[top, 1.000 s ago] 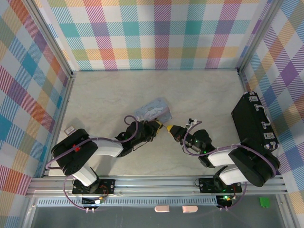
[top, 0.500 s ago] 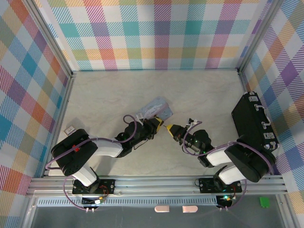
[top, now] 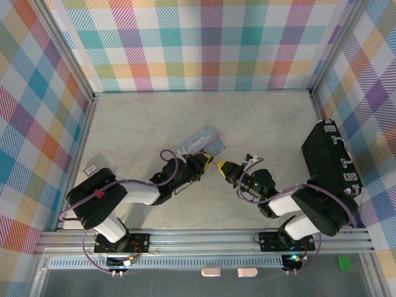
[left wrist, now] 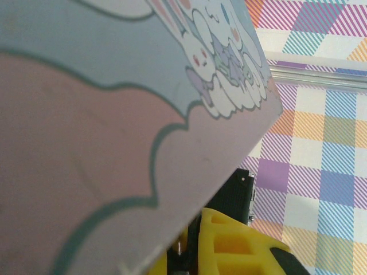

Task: Unlock a padlock with a key

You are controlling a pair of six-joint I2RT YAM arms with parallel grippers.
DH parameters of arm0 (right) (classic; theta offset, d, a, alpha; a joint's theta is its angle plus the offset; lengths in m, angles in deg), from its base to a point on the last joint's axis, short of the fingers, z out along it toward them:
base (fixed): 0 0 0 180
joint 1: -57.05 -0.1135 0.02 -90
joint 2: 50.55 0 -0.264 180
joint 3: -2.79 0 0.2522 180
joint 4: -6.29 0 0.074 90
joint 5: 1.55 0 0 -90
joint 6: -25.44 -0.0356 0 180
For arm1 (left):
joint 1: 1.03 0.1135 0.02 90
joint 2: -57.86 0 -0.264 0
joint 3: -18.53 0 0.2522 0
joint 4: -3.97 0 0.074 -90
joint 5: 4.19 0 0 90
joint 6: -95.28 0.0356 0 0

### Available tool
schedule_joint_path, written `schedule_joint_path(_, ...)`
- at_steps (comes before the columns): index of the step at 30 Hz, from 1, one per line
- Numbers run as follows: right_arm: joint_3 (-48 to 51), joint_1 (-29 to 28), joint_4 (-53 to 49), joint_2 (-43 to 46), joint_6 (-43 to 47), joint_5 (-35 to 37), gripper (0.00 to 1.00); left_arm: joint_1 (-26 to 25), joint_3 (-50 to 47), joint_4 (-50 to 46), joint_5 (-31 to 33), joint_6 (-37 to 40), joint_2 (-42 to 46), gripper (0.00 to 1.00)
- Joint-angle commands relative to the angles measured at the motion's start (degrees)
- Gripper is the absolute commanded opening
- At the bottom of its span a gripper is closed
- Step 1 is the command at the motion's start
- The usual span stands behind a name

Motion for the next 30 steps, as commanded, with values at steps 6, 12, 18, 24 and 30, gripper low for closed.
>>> schedule_joint_path(6,-1.4,-0.6,3.5,0.1,-0.1,0.6,0.0,-1.0,0.5,6.4,0.9,-0.7,0.1,0.0)
schedule_joint_path(12,-1.7,-0.6,3.5,0.1,0.1,1.2,0.0,-1.3,0.8,6.8,0.7,-1.0,-0.4,0.0)
schedule_joint_path(18,-2.2,-0.6,3.5,-0.6,0.1,1.4,0.0,-1.7,0.9,7.1,0.7,-1.1,-0.2,0.0)
schedule_joint_path(24,-2.3,-0.6,3.5,-1.3,-0.1,1.9,0.0,-2.3,1.5,7.5,0.6,-1.6,-0.5,0.0)
schedule_joint_path(30,-2.6,-0.6,3.5,-2.1,-0.2,1.7,0.0,-3.1,2.4,8.0,0.3,-2.9,-0.8,0.0)
